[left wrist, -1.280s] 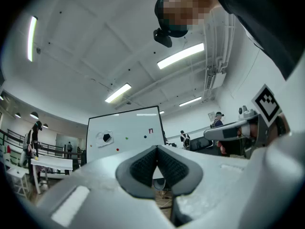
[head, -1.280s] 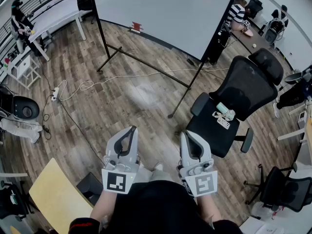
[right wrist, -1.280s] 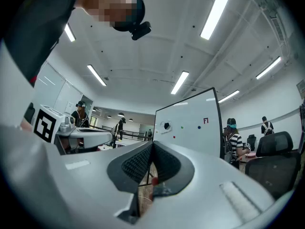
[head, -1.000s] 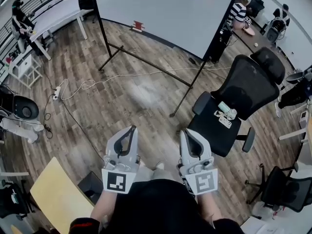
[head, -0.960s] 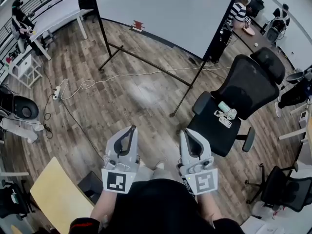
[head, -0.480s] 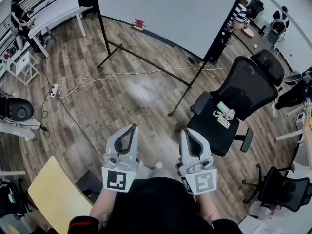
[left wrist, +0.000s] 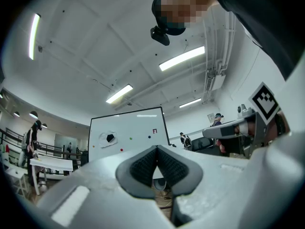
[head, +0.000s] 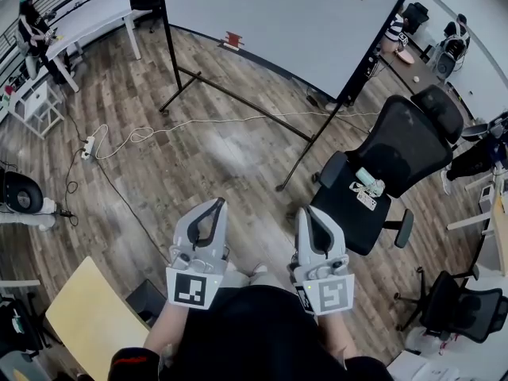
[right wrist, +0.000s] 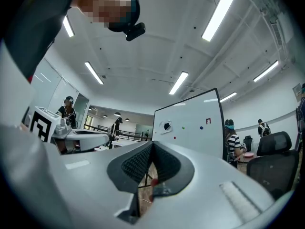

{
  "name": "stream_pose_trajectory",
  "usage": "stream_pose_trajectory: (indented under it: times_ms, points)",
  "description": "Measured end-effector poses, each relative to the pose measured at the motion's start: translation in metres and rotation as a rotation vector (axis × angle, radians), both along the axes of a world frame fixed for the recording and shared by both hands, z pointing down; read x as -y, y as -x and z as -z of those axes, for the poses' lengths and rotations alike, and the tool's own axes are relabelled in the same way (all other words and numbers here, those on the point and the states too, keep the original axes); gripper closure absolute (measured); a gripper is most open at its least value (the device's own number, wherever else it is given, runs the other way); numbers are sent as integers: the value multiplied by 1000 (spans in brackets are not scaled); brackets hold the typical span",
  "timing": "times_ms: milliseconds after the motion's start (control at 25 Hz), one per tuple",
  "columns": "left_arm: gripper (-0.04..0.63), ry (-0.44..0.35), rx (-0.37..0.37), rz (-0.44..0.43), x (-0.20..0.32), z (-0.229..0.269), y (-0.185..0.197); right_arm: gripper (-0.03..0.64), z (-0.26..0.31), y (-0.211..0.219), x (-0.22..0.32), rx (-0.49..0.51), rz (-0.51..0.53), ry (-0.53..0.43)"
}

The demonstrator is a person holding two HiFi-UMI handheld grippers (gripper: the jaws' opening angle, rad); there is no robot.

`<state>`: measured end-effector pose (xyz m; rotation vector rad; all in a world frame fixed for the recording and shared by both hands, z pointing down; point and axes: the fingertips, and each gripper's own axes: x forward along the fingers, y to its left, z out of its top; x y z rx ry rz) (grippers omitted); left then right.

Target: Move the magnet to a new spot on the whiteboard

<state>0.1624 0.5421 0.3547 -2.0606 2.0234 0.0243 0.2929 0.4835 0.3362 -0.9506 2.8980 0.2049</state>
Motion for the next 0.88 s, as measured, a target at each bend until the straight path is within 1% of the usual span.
stream_pose_trajectory:
  times_ms: [200, 360, 680, 880]
  points:
    - [594, -5, 2, 6, -6, 1, 19, 615, 0, 14, -8, 8, -5, -5]
    - [594, -5, 6, 4, -10, 2, 26, 615, 2, 18, -9, 13, -15, -7]
    - [594, -5, 4, 23, -1, -2, 38, 615, -2, 24, 7, 9, -11, -9]
    - [594, -6, 6, 48, 12, -2, 48, 615, -2, 36, 26, 19, 8, -13]
